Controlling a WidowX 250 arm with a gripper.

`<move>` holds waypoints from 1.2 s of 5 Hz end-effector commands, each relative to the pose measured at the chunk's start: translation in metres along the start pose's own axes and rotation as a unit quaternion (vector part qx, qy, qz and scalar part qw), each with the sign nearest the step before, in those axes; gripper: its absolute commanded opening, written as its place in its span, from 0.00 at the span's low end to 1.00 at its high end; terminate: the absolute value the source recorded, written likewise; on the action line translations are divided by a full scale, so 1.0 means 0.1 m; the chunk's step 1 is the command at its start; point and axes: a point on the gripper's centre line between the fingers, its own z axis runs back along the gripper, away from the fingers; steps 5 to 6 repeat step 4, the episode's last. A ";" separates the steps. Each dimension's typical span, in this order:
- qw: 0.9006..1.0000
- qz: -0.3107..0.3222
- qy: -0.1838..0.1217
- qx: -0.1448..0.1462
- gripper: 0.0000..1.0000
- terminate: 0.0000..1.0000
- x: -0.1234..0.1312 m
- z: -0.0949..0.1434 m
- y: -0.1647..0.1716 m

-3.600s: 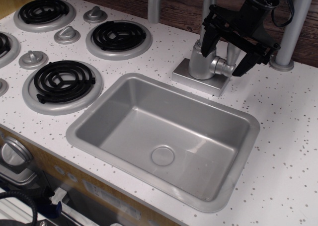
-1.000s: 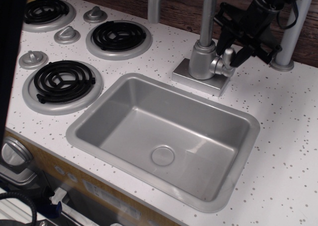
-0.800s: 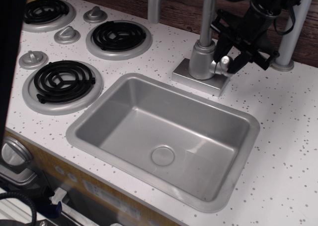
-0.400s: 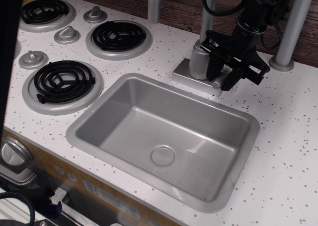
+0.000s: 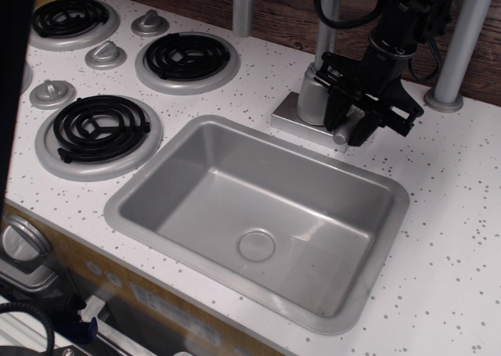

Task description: Lever vertical to front

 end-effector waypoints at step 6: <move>0.996 0.075 -0.026 0.036 1.00 1.00 -0.27 0.52 0.07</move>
